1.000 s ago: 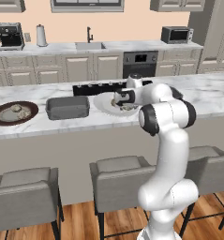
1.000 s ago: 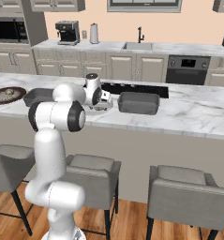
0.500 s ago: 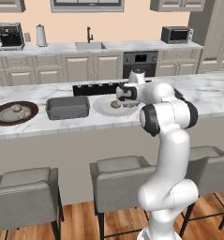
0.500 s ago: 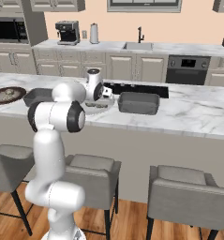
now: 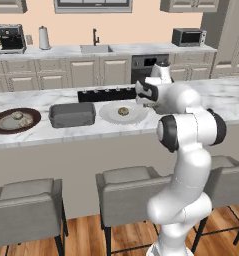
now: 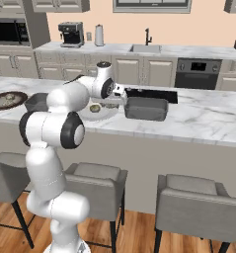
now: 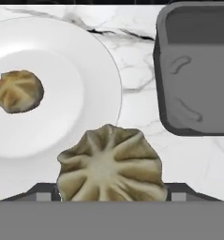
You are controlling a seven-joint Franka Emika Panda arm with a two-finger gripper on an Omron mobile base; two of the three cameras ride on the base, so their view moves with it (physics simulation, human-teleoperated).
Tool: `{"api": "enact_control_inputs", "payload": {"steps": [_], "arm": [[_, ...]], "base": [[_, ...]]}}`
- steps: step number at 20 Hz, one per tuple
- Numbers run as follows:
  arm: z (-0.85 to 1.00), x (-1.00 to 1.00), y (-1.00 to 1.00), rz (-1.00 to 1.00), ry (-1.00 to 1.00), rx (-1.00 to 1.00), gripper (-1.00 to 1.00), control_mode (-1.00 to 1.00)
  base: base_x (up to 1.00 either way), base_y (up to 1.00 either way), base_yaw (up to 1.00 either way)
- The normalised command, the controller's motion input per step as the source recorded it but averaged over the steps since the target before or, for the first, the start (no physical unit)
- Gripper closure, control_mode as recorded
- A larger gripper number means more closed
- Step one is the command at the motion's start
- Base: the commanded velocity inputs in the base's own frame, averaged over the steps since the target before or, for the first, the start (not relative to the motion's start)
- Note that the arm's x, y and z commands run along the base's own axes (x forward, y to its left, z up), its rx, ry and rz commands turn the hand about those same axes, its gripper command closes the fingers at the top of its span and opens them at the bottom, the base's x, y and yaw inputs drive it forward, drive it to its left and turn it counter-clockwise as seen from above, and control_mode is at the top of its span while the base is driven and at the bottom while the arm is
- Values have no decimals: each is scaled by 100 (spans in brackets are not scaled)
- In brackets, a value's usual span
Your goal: Place two dumplings into each of the tupperware containers and then place the containers in the fridge.
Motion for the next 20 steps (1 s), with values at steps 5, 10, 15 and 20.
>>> {"api": "enact_control_inputs", "payload": {"steps": [5,10,15,20], "arm": [[25,21,-53,-2,10,0,100,-100],[24,65,-50,-1,16,1,100,-100],[6,41,-47,0,15,2,100,-100],[-41,26,-19,0,7,0,100,-100]], "base": [[0,0,0],[0,0,0],[0,0,0],[0,0,0]]}}
